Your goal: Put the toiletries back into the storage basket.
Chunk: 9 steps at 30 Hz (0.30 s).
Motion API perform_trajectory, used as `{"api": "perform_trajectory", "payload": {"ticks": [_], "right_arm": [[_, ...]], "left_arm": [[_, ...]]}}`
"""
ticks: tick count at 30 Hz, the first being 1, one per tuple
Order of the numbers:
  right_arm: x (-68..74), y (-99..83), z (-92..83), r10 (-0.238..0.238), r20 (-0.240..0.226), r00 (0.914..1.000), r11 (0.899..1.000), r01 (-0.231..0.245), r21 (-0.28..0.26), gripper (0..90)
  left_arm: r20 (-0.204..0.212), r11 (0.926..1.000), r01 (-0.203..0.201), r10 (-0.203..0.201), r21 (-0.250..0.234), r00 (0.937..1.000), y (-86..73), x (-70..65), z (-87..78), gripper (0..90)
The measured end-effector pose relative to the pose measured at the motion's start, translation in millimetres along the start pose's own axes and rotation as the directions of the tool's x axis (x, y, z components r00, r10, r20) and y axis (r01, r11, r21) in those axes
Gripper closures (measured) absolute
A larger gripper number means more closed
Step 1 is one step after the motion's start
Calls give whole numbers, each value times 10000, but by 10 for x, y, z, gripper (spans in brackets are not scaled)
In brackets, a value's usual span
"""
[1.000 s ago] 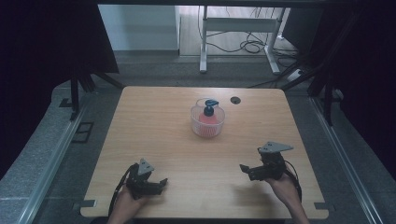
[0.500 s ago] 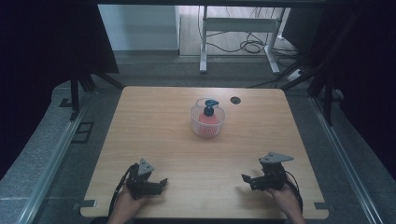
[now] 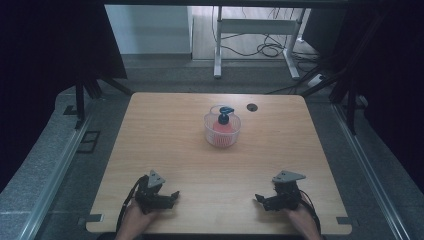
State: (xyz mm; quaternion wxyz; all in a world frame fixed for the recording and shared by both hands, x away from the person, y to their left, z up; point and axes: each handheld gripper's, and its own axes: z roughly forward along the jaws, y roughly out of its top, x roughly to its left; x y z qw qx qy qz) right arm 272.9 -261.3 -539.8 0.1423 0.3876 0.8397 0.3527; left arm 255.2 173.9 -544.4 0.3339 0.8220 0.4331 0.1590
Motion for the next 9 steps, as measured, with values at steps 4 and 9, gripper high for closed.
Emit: {"api": "perform_trajectory", "payload": {"ticks": [4, 9], "right_arm": [[26, -20, 26, -207, 165, 9996, 9998, 208, -15, 0], [37, -20, 35, -309, 213, 9993, 9995, 309, 33, 0]], "left_arm": [[-7, 10000, 1, -1, 4, 10000, -1, -1, -1, 108], [-11, 10000, 4, -4, -1, 10000, -2, -4, 0, 107]]}}
